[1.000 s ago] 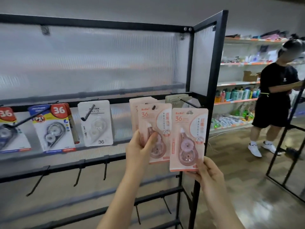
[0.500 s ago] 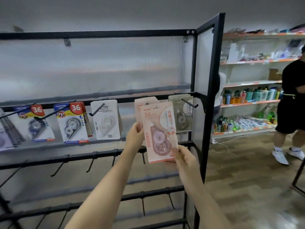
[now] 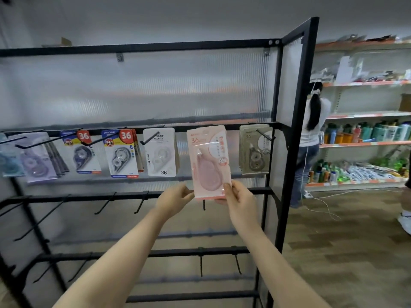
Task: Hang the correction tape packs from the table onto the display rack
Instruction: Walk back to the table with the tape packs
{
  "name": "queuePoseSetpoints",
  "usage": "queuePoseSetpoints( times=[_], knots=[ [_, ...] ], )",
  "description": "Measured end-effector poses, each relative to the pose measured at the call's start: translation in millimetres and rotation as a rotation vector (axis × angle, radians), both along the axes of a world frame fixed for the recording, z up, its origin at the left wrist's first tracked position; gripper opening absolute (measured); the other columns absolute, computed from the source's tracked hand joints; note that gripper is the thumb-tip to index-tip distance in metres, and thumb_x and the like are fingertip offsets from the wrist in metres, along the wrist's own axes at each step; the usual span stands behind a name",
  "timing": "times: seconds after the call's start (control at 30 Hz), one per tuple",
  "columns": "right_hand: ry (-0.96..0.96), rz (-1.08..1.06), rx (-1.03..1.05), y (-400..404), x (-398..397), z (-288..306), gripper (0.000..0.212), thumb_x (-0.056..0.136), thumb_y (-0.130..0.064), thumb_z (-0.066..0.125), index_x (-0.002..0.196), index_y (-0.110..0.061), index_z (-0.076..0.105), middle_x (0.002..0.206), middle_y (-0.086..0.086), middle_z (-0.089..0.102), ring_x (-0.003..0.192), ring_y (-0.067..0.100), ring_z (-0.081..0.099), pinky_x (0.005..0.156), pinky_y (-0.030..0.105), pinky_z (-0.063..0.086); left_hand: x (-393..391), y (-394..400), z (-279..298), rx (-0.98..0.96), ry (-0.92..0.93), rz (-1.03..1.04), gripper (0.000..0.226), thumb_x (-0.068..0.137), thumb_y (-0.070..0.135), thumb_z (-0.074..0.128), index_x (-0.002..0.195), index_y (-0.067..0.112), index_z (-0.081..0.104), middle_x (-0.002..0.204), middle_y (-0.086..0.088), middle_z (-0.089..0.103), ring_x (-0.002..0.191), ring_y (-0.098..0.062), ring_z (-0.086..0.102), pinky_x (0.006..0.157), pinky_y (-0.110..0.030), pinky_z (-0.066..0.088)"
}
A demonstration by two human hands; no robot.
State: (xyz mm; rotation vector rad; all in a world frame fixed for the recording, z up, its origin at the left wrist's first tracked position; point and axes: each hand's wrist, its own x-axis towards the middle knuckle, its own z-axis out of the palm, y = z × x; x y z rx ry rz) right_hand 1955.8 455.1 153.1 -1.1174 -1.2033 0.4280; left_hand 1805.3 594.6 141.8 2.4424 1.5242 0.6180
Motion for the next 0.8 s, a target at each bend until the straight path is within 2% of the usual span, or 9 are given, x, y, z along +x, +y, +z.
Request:
queuePoseSetpoints(
  times=[0.1, 0.23, 0.33, 0.43, 0.53, 0.67, 0.8],
  knots=[
    [0.071, 0.014, 0.005, -4.6, -2.1, 3.1, 0.015, 0.099, -0.022, 0.048, 0.092, -0.027, 0.060, 0.095, -0.004, 0.070, 0.087, 0.012, 0.069, 0.071, 0.021, 0.057, -10.0, -6.8, 2.3, 0.033, 0.120, 0.024, 0.031, 0.096, 0.045, 0.050, 0.099, 0.016, 0.060, 0.093, 0.003, 0.064, 0.083, -0.016, 0.058, 0.069, -0.030, 0.046],
    [0.152, -0.011, -0.068, -12.3, 0.0, -3.3, 0.017, 0.099, -0.018, 0.047, 0.091, -0.015, 0.062, 0.092, 0.006, 0.069, 0.082, 0.017, 0.070, 0.064, 0.015, 0.053, -25.5, -9.4, 4.2, 0.046, 0.250, 0.036, 0.033, 0.096, 0.044, 0.049, 0.110, 0.017, 0.060, 0.107, 0.001, 0.066, 0.094, -0.017, 0.061, 0.072, -0.028, 0.045],
    [0.153, -0.026, -0.130, -7.9, 2.8, -1.3, 0.020, 0.100, -0.019, 0.047, 0.088, -0.013, 0.062, 0.088, 0.003, 0.069, 0.078, 0.016, 0.071, 0.063, 0.015, 0.052, -32.3, -13.7, 9.0, 0.067, 0.355, 0.045, 0.034, 0.096, 0.042, 0.049, 0.114, 0.015, 0.059, 0.110, -0.002, 0.066, 0.095, -0.019, 0.061, 0.072, -0.027, 0.045],
    [0.092, -0.054, -0.229, 16.2, 10.3, 1.3, 0.018, 0.100, -0.022, 0.046, 0.089, -0.016, 0.059, 0.091, 0.000, 0.067, 0.082, 0.019, 0.070, 0.075, 0.027, 0.057, -34.6, -20.1, 12.7, 0.108, 0.469, 0.071, 0.035, 0.097, 0.042, 0.046, 0.113, 0.014, 0.060, 0.110, -0.002, 0.064, 0.096, -0.021, 0.061, 0.072, -0.030, 0.046],
    [0.072, -0.087, -0.322, 43.2, 19.7, 3.5, 0.019, 0.101, -0.022, 0.043, 0.088, -0.014, 0.055, 0.102, 0.009, 0.067, 0.088, 0.024, 0.069, 0.084, 0.041, 0.057, -37.7, -28.6, 13.1, 0.148, 0.537, 0.095, 0.037, 0.098, 0.042, 0.045, 0.114, 0.014, 0.063, 0.115, -0.003, 0.063, 0.104, -0.023, 0.059, 0.076, -0.033, 0.045],
    [0.111, -0.102, -0.370, 63.0, 19.2, 5.3, 0.017, 0.102, -0.020, 0.040, 0.095, -0.011, 0.052, 0.103, 0.012, 0.064, 0.093, 0.028, 0.067, 0.087, 0.042, 0.055, -53.9, -42.2, 12.7, 0.141, 0.551, 0.117, 0.038, 0.099, 0.041, 0.044, 0.120, 0.013, 0.060, 0.121, -0.006, 0.058, 0.114, -0.025, 0.053, 0.087, -0.037, 0.047],
    [0.115, -0.118, -0.461, 73.0, 1.5, -12.2, 0.024, 0.100, -0.022, 0.043, 0.086, -0.009, 0.058, 0.098, 0.015, 0.068, 0.092, 0.030, 0.066, 0.091, 0.045, 0.052, -86.8, -52.3, 8.6, 0.099, 0.515, 0.153, 0.035, 0.098, 0.039, 0.044, 0.114, 0.013, 0.063, 0.112, -0.005, 0.062, 0.099, -0.022, 0.059, 0.073, -0.031, 0.047]
  ],
)
